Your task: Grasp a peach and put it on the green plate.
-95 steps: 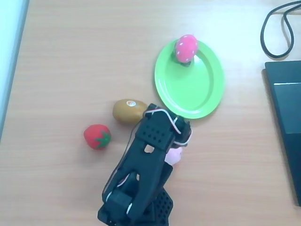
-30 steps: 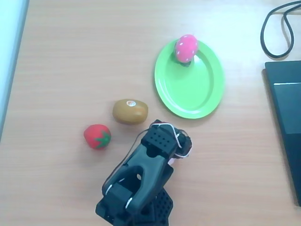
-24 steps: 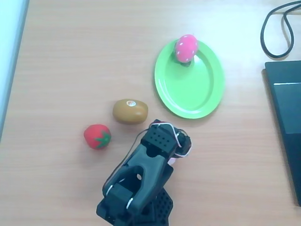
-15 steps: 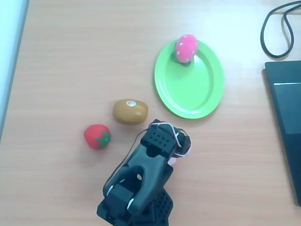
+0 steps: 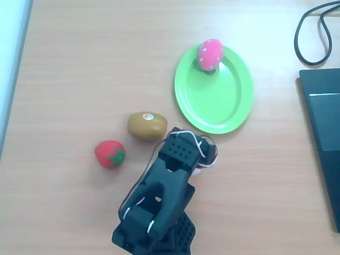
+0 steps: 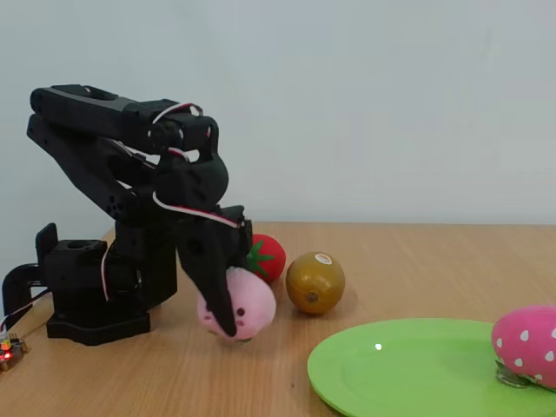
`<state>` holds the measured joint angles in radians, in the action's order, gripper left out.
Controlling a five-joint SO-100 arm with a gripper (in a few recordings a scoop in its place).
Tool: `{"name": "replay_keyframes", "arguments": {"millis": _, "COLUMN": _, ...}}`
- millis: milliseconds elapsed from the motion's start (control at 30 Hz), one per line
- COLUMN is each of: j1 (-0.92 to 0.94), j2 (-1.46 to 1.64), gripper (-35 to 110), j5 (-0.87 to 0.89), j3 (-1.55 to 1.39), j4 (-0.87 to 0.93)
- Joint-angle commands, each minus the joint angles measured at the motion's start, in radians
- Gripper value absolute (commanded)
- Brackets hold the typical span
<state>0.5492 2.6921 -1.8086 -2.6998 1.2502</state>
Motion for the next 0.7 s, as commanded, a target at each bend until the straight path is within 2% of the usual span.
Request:
{"name": "replay_keyframes", "arguments": {"millis": 0, "j1": -0.026, "j2": 0.002, "gripper": 20, "j5": 0.029, "j3": 0.071, "j4": 0.04}}
{"name": "replay_keyframes", "arguments": {"millis": 267, "j1": -0.081, "j2": -0.06, "gripper": 20, "j5": 0.115, "j3": 0.293, "j4": 0.166}}
{"name": "replay_keyframes", "arguments": {"millis": 667, "j1": -0.144, "j2": -0.471, "gripper": 20, "j5": 0.279, "j3": 0.79, "j4": 0.351}}
